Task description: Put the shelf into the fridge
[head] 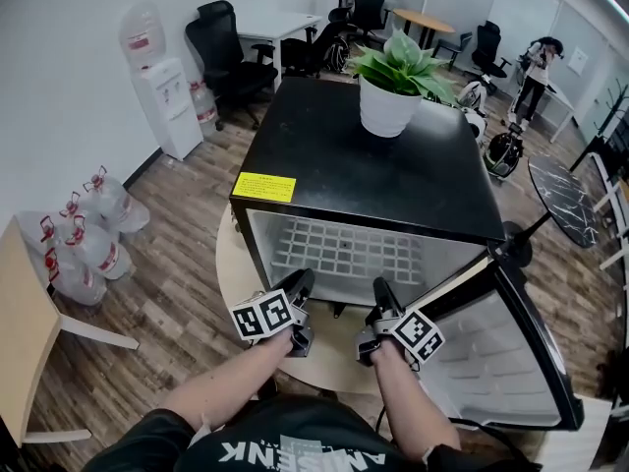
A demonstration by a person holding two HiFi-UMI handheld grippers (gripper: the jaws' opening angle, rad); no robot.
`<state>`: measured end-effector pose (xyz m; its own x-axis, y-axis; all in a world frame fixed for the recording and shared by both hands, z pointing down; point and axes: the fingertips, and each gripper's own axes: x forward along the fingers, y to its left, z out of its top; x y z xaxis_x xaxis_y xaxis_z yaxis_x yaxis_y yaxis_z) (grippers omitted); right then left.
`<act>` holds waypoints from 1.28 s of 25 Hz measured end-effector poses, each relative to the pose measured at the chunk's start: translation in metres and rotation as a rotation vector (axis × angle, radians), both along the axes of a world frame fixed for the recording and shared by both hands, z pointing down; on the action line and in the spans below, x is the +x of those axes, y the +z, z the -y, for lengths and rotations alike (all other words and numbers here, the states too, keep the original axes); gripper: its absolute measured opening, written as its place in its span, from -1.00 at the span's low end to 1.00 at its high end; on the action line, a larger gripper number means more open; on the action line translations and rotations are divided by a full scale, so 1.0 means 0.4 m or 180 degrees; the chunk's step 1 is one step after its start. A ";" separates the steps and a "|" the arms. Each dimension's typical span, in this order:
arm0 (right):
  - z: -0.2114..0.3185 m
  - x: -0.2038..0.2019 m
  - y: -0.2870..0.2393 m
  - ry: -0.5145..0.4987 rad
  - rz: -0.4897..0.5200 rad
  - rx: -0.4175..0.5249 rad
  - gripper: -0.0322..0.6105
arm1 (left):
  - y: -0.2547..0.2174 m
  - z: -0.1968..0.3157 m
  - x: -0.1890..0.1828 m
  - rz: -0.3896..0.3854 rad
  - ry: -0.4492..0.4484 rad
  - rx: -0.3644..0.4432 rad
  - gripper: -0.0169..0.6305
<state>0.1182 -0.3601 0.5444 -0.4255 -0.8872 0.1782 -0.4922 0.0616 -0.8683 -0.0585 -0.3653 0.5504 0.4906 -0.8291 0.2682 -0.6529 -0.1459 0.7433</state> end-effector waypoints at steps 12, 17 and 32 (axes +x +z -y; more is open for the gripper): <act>-0.003 0.014 -0.015 0.0061 -0.0259 0.0057 -0.88 | -0.006 0.005 -0.009 0.0472 0.0156 0.0028 -0.71; 0.001 0.014 -0.012 0.0056 -0.0284 0.0084 -0.88 | -0.005 -0.002 -0.018 0.0472 0.0177 0.0065 -0.75; -0.002 0.014 -0.019 -0.0090 -0.0497 0.0122 -0.88 | -0.117 -0.062 0.005 0.0946 0.0456 0.0646 -0.81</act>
